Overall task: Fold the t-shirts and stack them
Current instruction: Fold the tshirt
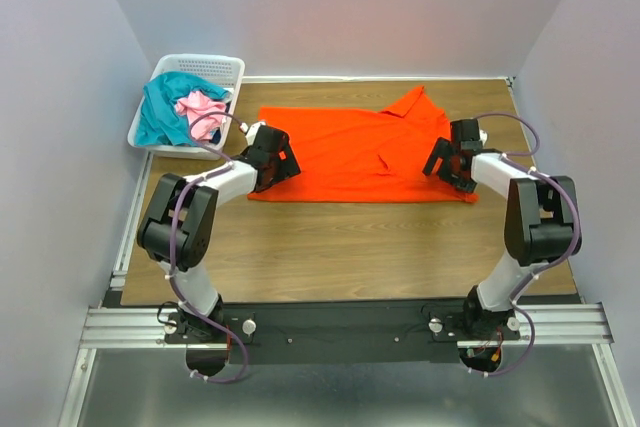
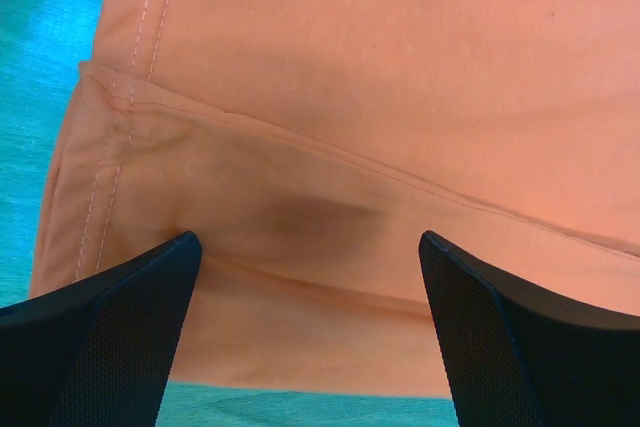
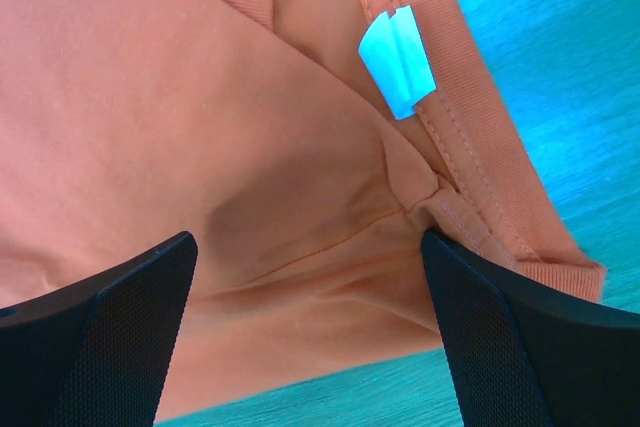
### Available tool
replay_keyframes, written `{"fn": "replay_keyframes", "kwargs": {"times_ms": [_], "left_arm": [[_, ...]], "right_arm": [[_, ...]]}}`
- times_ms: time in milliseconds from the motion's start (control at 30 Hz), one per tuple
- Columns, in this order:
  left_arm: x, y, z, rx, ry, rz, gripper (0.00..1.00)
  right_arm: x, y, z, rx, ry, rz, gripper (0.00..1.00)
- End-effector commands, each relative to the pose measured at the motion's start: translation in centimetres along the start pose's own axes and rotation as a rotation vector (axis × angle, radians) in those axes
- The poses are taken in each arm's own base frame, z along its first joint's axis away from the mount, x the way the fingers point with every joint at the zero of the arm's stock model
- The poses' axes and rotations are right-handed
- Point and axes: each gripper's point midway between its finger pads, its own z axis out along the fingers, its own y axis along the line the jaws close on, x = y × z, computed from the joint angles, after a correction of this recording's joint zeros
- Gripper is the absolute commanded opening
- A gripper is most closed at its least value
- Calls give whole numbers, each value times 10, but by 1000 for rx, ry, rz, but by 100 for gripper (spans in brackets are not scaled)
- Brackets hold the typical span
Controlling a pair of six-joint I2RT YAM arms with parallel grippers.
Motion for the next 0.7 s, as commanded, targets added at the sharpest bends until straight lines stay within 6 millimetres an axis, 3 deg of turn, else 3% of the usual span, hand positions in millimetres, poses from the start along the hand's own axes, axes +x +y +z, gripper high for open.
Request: {"fn": "replay_keyframes", "kwargs": {"times_ms": [0, 267, 433, 600, 667], "left_arm": [[35, 37, 1, -85, 95, 8, 98], [66, 48, -20, -67, 156, -38, 98], [104, 54, -38, -80, 206, -43, 98], [125, 57, -55, -78, 219, -57, 98], [124, 44, -63, -39, 210, -65, 98]], "right_arm": [[35, -33, 3, 106, 84, 23, 100], [68, -50, -27, 110, 119, 55, 100], [103, -69, -40, 155, 172, 79, 100], [109, -86, -54, 207, 127, 128, 100], [107, -86, -61, 203, 97, 158, 100]]}}
